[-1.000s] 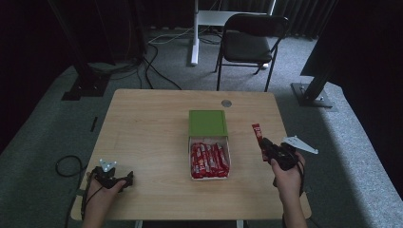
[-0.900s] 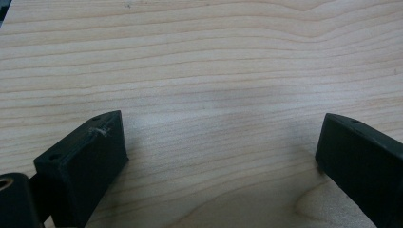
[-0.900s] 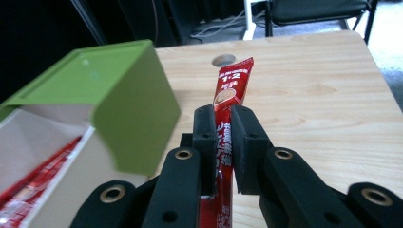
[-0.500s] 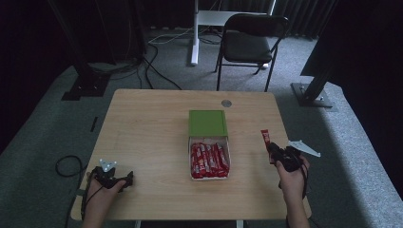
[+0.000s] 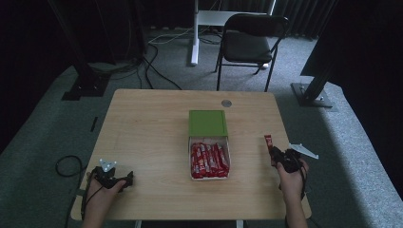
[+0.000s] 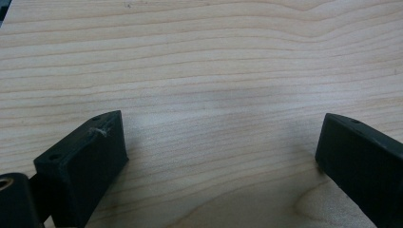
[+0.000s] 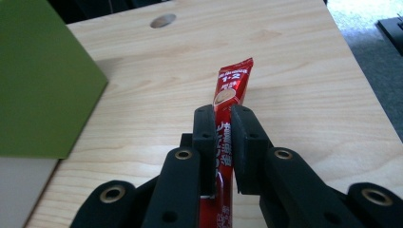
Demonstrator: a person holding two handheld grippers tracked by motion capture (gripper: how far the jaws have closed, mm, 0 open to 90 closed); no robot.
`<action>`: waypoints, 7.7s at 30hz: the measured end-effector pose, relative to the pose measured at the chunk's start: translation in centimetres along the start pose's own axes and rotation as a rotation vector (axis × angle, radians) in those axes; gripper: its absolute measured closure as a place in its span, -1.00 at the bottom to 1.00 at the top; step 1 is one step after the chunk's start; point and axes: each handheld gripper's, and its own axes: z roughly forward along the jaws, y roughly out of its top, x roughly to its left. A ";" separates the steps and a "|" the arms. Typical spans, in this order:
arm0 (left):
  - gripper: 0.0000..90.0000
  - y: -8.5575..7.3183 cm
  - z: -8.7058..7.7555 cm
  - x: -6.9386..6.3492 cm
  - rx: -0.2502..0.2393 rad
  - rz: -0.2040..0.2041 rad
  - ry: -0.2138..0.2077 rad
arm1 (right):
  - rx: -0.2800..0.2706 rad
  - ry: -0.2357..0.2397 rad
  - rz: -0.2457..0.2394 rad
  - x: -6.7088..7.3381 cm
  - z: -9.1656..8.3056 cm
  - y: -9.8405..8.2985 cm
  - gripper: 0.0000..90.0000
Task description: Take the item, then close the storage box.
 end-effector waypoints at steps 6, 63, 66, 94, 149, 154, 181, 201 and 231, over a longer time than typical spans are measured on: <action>-0.92 0.0 0.0 0.0 0.000 -0.003 0.003 | 0.021 -0.033 0.011 -0.9 0.6 -0.5 0.81; -0.92 -0.1 -0.1 0.0 0.000 -0.004 0.005 | 0.017 0.118 -0.078 0.6 0.1 -0.4 0.03; -0.92 -0.1 0.0 0.0 -0.001 -0.005 0.005 | 0.032 0.167 -0.103 1.1 0.1 -0.7 -0.05; -0.92 -0.1 -0.1 -0.1 0.001 -0.005 0.007 | 0.175 0.409 -0.521 4.6 0.7 -5.2 -0.45; -0.87 1.4 -1.8 -6.3 -0.080 0.293 -0.272 | 0.161 0.442 -0.512 5.6 -1.1 -3.3 -0.72; -0.87 1.4 -1.5 -7.2 -0.086 0.321 -0.303 | 0.151 0.454 -0.510 5.8 -1.1 -3.1 -0.72; -0.87 4.3 -1.9 -13.2 -0.190 0.427 -0.470 | 0.073 0.556 -0.507 8.1 -1.1 -1.5 -0.71; -0.87 6.3 -1.9 -15.6 -0.266 0.464 -0.528 | 0.059 0.564 -0.484 8.9 -0.1 -1.1 -0.71; -0.87 7.7 -0.5 -15.3 -0.267 0.413 -0.515 | 0.065 0.557 -0.481 9.5 0.8 -0.9 -0.73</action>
